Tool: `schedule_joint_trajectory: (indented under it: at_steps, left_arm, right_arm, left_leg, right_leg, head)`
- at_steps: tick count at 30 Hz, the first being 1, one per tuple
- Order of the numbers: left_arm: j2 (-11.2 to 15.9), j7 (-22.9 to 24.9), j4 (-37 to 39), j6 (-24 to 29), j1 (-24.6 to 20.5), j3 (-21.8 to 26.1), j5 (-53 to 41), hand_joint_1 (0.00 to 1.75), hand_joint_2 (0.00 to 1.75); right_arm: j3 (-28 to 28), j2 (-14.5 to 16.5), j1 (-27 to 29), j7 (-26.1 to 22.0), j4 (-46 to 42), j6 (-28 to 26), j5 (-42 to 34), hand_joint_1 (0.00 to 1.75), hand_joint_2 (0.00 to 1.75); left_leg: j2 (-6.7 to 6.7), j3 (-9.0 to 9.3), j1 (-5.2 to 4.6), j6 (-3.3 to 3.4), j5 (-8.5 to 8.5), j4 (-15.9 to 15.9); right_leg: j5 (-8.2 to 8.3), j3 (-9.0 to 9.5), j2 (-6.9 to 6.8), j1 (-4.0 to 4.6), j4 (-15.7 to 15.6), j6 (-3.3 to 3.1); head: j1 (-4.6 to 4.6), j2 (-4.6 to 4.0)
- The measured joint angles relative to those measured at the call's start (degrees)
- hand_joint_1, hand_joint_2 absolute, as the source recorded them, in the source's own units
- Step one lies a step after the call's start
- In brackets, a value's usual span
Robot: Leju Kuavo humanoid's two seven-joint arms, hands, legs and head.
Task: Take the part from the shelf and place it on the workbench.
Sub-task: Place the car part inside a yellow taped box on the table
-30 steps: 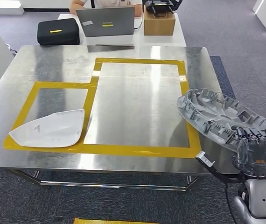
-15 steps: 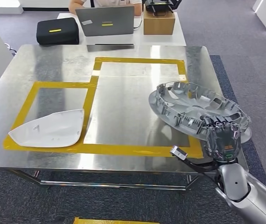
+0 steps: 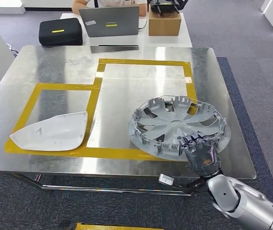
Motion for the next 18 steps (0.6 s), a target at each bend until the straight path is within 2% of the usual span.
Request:
schedule_joint_trajectory:
  at_steps: [8, 15, 18]
  left_arm:
    - [0.0, -0.1, 0.0, 0.1, 0.0, -0.4, -0.3, 0.0, 0.0]
    - [0.0, -0.1, 0.0, 0.4, 0.0, -0.5, -0.8, 0.0, 0.0]
    - [0.0, -0.1, 0.0, 0.9, 0.0, -0.7, -1.3, 0.0, 0.0]
  right_arm:
    - [-1.5, 0.2, 1.7, -4.3, 1.6, 0.0, 0.0, 1.75, 1.75]
    - [-11.3, 2.5, 7.1, -13.2, 3.6, 0.0, 0.0, 1.75, 1.75]
    - [-17.0, 4.1, 9.2, -17.5, 4.2, 0.0, 0.0, 1.75, 1.75]
  left_leg:
    - [0.0, 0.02, 0.0, 0.01, 0.03, 0.0]
    - [-0.01, 0.01, 0.0, 0.01, 0.03, 0.0]
    - [-0.01, 0.0, 0.0, 0.01, 0.03, 0.0]
  right_leg:
    - [0.01, 0.02, -0.02, 0.01, 0.0, 0.0]
    - [0.0, 0.02, -0.02, 0.01, 0.0, 0.0]
    - [0.01, 0.02, -0.02, 0.01, 0.0, 0.0]
  head:
    - [-0.01, 0.0]
    - [-0.01, 0.0]
    - [-0.01, 0.0]
